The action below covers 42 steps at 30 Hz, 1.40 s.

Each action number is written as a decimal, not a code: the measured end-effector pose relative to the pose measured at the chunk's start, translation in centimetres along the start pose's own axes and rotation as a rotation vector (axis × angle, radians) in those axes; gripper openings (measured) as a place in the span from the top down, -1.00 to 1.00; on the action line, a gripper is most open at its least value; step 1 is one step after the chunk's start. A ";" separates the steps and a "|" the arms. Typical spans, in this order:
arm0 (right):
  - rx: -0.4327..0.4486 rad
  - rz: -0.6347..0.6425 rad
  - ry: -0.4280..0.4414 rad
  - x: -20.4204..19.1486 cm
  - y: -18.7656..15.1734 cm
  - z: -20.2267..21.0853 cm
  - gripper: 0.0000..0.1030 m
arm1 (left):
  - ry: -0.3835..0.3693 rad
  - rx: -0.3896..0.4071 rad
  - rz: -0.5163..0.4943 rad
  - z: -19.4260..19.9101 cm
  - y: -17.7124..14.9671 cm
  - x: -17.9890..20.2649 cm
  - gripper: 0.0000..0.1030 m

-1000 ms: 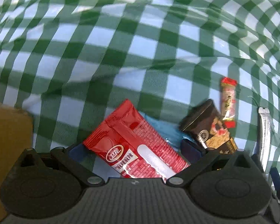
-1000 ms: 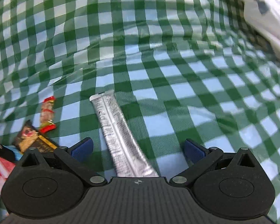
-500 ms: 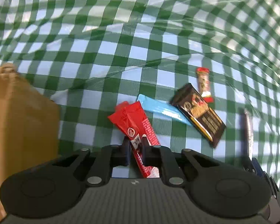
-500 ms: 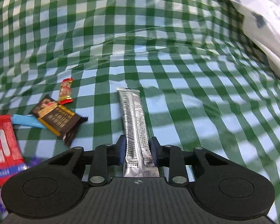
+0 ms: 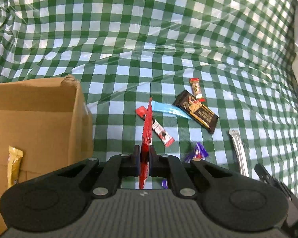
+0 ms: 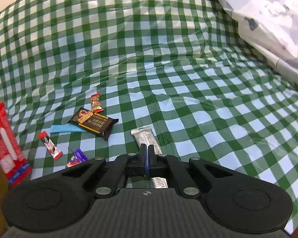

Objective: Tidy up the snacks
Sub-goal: 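Grasp the red wafer pack with left tool while right tool grasps the silver stick pack, then carry the red wafer pack and silver stick pack over the box with both tools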

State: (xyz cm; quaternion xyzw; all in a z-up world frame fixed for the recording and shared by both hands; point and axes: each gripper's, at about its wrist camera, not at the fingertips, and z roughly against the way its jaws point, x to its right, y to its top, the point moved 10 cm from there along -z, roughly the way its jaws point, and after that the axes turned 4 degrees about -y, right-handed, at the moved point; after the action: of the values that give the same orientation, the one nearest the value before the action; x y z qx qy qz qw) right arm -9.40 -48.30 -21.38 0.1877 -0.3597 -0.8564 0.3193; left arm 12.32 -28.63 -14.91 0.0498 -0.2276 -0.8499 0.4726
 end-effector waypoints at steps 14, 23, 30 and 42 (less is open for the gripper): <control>-0.151 0.098 -0.041 0.8 -3.1 -8.6 -0.61 | 0.053 -0.034 -0.177 -7.1 0.7 1.5 0.81; -0.055 0.111 -0.039 1.0 -3.6 -8.7 -0.70 | 0.090 -0.198 -0.133 -14.6 -1.4 -0.5 -0.73; -0.040 0.180 -0.027 -0.6 -3.8 -7.2 0.51 | 0.029 -0.158 -0.173 -11.3 -2.4 0.3 0.03; 0.046 -0.058 0.051 -2.5 -0.7 3.8 0.55 | -0.036 -0.038 -0.190 2.6 -5.7 0.5 0.03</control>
State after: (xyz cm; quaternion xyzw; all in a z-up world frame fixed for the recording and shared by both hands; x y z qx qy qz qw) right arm -9.96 -44.30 -19.07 0.2270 -0.3655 -0.8518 0.2988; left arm 6.85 -25.56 -14.97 0.0470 -0.2144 -0.8959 0.3863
